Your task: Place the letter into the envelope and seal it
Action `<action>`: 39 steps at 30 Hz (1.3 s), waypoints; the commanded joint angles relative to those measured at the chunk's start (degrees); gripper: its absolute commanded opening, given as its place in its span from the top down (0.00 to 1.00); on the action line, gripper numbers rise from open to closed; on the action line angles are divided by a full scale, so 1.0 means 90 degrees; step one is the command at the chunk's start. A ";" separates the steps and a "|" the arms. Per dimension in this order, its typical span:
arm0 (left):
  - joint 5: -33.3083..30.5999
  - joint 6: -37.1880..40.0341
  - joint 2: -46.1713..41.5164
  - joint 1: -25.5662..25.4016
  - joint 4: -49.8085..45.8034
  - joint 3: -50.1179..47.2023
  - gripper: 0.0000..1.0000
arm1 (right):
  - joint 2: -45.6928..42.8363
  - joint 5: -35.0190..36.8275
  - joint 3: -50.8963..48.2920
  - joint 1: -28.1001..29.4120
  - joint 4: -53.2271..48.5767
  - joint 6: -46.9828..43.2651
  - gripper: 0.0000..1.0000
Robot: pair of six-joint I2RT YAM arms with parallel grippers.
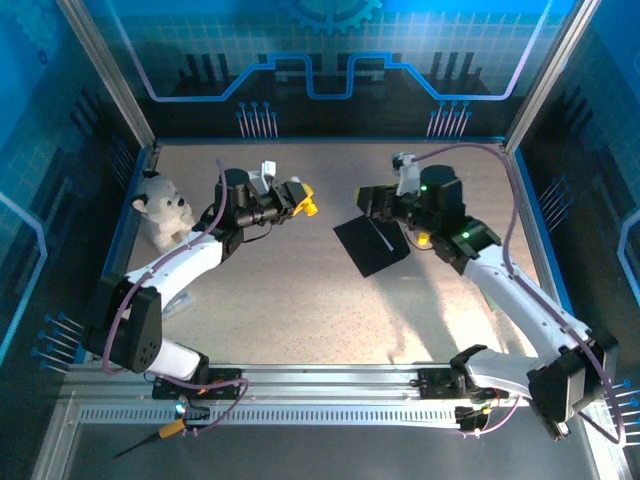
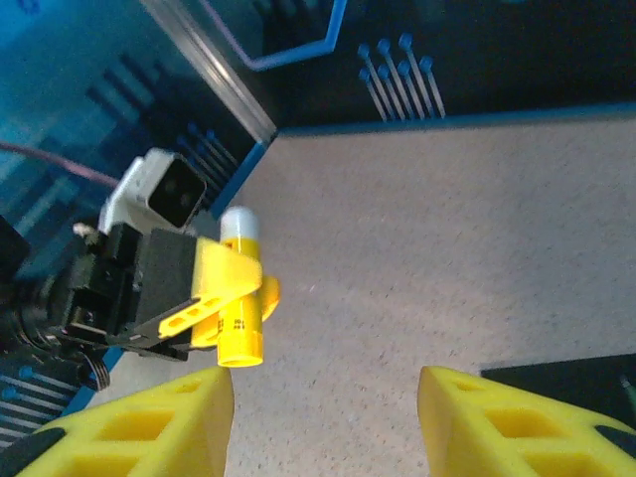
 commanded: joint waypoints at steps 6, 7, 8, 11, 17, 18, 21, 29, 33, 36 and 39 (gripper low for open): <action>0.0173 0.0579 0.0340 -0.0139 -0.0484 0.0248 0.97 | 0.0235 -0.0865 0.0159 -0.1513 -0.1457 -0.0489 0.56; 0.0040 0.0713 0.0338 -0.0225 -0.0624 0.0264 0.97 | 0.0366 -0.0993 0.0253 -0.1704 -0.1620 -0.0611 0.58; -0.0114 0.0809 0.0346 -0.0328 -0.0779 0.0284 0.97 | 0.0487 -0.1107 0.0328 -0.1854 -0.1728 -0.0705 0.59; -0.0549 0.0882 0.0519 -0.0751 -0.0880 0.0269 0.98 | 0.0871 -0.1315 0.0456 -0.2225 -0.1901 -0.0936 0.68; -0.1077 0.0647 0.1464 -0.1526 -0.0214 0.0338 1.00 | 0.1800 -0.1440 0.0838 -0.2600 -0.2041 -0.1346 0.91; -0.1150 0.0656 0.1636 -0.1578 -0.0132 0.0363 1.00 | 0.1989 -0.1454 0.0936 -0.2641 -0.2076 -0.1417 0.95; -0.1262 0.0625 0.2084 -0.1608 0.0072 0.0456 1.00 | 0.2504 -0.1497 0.1186 -0.2714 -0.2194 -0.1642 1.00; -0.1316 0.0662 0.2792 -0.1699 -0.0025 0.0954 1.00 | 0.3496 -0.1229 0.1581 -0.2857 -0.2160 -0.1922 1.00; -0.1345 0.0659 0.2970 -0.1739 -0.0074 0.1031 1.00 | 0.4029 -0.1157 0.1924 -0.2882 -0.2345 -0.2093 1.00; -0.1427 0.0630 0.3042 -0.1757 -0.0163 0.1020 1.00 | 0.4391 -0.1128 0.2120 -0.2879 -0.2435 -0.2224 1.00; -0.1524 0.0587 0.3079 -0.1769 -0.0301 0.1011 1.00 | 0.4699 -0.1082 0.2290 -0.2882 -0.2559 -0.2386 1.00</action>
